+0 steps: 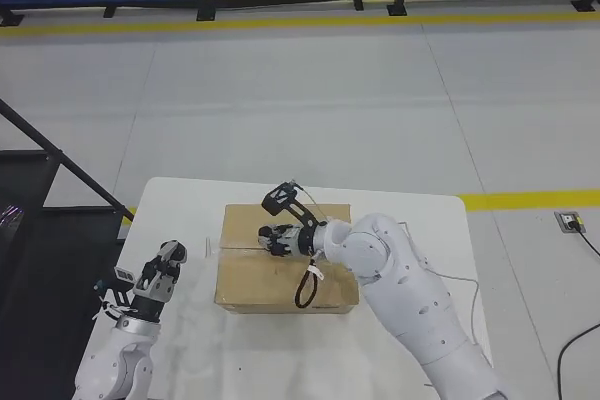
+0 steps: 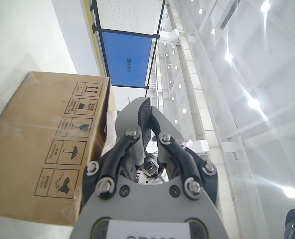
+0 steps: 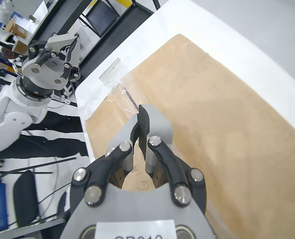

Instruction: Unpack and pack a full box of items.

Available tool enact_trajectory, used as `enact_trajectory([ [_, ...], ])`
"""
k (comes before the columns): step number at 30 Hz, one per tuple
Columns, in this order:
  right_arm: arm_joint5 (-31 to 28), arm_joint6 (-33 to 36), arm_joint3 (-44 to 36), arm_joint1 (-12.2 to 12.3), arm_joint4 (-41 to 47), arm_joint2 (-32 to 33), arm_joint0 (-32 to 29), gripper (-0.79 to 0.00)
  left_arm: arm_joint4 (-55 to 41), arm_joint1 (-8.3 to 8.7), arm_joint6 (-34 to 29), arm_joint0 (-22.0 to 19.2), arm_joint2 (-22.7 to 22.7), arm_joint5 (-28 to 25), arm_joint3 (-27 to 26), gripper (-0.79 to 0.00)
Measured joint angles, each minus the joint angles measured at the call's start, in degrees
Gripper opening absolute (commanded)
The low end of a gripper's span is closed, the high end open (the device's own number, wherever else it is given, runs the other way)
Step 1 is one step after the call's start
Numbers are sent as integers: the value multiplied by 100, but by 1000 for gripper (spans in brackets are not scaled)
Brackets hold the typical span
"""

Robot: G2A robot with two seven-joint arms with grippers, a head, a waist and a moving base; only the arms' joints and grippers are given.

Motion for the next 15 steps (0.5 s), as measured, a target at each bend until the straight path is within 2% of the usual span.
enact_trajectory([
  [5, 710, 668, 449, -121, 742, -167, 367, -785, 10, -1, -9, 7, 2, 5, -6, -785],
  [15, 1377, 907, 1468, -309, 1023, -507, 1012, -785, -24, -3, -39, -4, 10, 8, 17, -785],
])
